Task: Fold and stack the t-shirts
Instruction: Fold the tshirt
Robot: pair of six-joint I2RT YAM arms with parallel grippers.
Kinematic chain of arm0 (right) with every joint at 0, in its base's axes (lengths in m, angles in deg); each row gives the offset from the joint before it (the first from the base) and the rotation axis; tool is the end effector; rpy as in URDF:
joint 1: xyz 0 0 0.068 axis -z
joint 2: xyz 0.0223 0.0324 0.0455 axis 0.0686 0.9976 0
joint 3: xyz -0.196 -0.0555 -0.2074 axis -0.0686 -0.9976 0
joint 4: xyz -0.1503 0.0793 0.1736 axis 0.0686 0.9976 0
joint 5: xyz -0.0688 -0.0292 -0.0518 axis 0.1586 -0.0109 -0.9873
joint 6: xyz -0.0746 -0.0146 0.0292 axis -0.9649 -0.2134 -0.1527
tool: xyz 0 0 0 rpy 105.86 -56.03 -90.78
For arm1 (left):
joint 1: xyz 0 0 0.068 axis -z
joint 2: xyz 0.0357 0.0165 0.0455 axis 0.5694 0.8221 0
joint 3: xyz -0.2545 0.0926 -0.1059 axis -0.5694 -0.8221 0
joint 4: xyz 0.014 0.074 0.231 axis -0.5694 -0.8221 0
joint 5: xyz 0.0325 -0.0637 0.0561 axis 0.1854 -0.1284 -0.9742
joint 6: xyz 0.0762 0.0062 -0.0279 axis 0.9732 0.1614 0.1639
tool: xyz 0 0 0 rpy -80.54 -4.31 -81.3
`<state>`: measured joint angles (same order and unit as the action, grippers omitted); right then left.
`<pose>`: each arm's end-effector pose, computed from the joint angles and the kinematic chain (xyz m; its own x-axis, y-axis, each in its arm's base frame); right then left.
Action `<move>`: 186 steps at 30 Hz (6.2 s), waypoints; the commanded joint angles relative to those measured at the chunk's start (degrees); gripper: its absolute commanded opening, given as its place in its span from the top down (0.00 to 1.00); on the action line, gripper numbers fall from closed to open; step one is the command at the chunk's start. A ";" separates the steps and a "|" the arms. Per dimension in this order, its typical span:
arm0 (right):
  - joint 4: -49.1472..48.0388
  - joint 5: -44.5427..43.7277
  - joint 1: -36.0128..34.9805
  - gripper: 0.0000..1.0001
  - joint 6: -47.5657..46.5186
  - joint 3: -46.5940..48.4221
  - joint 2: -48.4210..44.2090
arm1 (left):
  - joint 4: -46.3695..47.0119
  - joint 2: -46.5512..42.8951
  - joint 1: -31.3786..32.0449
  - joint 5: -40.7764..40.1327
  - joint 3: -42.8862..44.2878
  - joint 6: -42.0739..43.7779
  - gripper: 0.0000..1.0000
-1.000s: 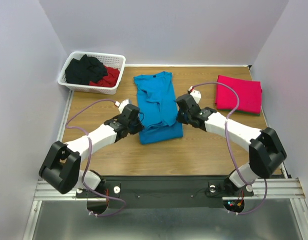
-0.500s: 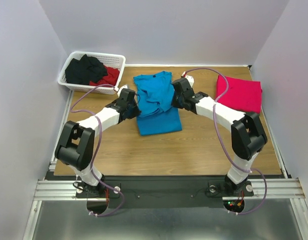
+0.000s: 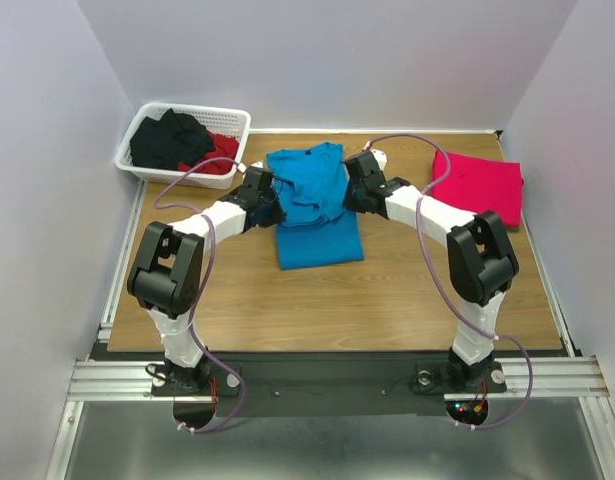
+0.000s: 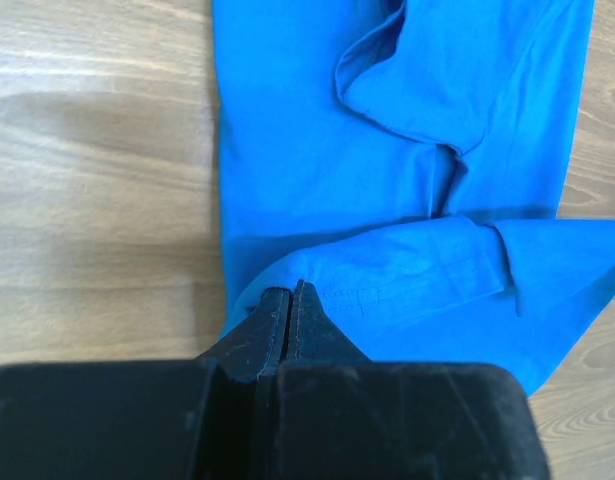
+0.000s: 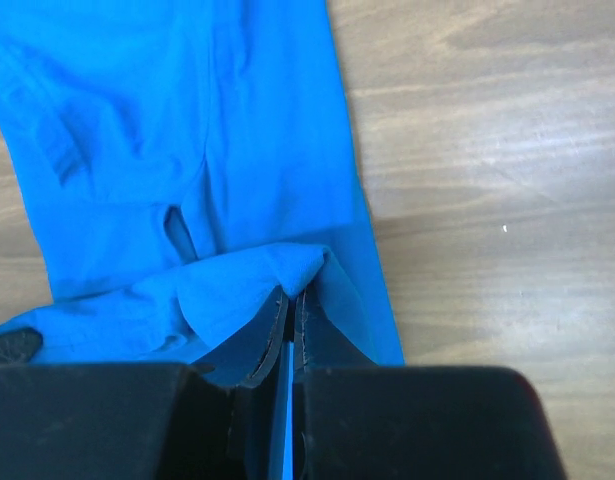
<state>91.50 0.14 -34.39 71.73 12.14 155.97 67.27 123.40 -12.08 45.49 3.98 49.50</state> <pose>0.3865 0.2046 0.2302 -0.6920 0.2516 -0.6766 0.1077 0.9628 0.2478 0.3720 -0.1578 0.2124 -0.7127 -0.3368 -0.6154 -0.0078 0.8810 -0.4731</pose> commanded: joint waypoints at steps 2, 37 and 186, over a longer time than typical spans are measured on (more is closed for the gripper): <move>-1.86 0.61 1.45 0.95 -0.70 4.22 2.27 | 1.45 1.97 -1.36 1.23 3.25 1.38 1.00; -3.80 23.90 -1.01 0.93 -3.16 5.62 9.04 | 3.65 -38.01 3.21 4.13 -37.25 -10.66 0.02; 6.74 26.98 -1.80 1.00 0.18 -39.82 -41.50 | -6.63 -70.98 25.36 4.49 -45.46 -29.30 1.00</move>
<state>95.43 30.39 -35.88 72.65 -34.04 114.40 62.64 52.58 12.97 51.39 -47.34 18.27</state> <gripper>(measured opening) 0.024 0.025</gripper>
